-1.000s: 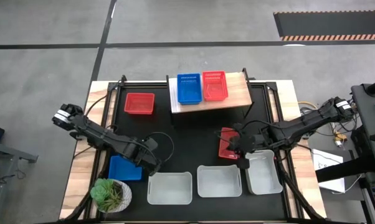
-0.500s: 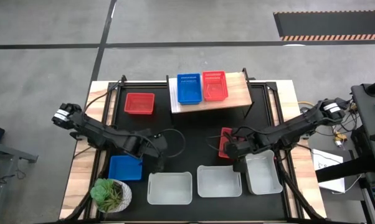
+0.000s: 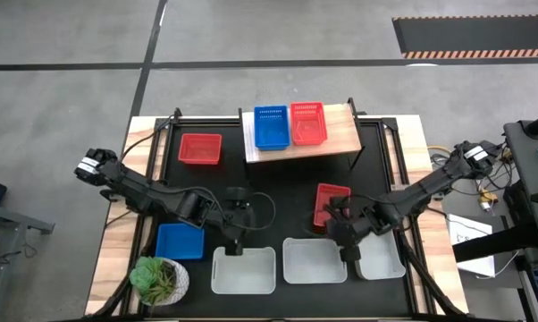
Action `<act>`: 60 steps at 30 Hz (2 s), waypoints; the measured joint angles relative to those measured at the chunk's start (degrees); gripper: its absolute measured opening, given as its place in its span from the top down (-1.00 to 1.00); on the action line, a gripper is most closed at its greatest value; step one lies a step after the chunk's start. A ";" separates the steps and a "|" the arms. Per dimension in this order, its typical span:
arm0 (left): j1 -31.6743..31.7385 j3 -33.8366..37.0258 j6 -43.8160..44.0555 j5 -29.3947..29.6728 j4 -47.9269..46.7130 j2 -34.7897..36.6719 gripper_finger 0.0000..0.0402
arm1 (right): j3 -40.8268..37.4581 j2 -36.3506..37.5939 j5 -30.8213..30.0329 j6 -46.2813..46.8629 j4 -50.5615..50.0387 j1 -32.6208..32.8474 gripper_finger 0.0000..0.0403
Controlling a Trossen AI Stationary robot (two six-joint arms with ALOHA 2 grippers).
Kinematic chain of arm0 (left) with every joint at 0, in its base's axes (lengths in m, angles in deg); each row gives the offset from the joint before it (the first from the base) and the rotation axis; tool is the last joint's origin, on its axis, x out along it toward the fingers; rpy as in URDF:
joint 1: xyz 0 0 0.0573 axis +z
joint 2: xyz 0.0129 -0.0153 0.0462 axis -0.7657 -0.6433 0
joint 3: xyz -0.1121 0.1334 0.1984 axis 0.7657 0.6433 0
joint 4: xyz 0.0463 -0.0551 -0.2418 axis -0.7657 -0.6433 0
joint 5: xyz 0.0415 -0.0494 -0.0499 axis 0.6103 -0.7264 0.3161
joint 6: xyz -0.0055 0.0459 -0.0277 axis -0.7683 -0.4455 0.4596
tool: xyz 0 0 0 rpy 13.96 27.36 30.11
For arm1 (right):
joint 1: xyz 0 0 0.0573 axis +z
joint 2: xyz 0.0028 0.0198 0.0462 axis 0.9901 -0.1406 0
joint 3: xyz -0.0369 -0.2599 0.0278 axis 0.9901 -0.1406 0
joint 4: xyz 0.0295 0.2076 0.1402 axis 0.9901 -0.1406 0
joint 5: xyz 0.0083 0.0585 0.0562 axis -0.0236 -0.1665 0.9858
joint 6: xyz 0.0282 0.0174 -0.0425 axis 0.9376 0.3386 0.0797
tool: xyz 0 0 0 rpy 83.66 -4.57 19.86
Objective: Stack baskets on shelf by color
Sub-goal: Put the middle white bin on the shelf
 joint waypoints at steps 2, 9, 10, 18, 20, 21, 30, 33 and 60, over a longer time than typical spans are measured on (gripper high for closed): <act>0.00 0.00 -3.03 0.07 2.81 0.00 0.61 | 0.51 -0.44 -1.63 -2.53 1.11 1.95 0.39; -0.21 0.02 -4.37 0.52 6.81 -0.02 0.61 | 5.93 -0.70 -2.12 -7.95 0.16 6.11 0.40; -0.36 0.09 -4.37 0.60 6.76 -0.02 0.61 | 6.52 -0.96 -1.50 -8.97 -0.76 6.76 0.37; -0.78 0.34 -4.28 1.02 7.80 -0.07 0.61 | 9.64 -5.55 -1.22 -12.58 -11.21 12.44 0.05; -0.92 0.75 -4.29 1.03 9.01 -0.07 0.61 | 10.90 -7.84 -1.01 -13.59 -13.65 13.77 0.00; -1.05 0.94 -4.29 1.01 9.37 -0.07 0.61 | 11.71 -8.88 -1.07 -13.82 -14.95 14.45 -0.01; -1.36 1.11 -4.26 1.02 9.75 -0.07 0.61 | 15.32 -15.11 -1.17 -18.02 -20.81 16.03 0.05; -1.36 1.30 -4.26 1.01 9.77 -0.07 0.61 | 14.75 -16.48 -1.22 -21.76 -21.06 15.99 0.06; -1.36 2.62 -6.00 4.44 13.14 -0.07 0.61 | 18.68 -25.46 5.34 -25.64 -12.69 15.27 0.94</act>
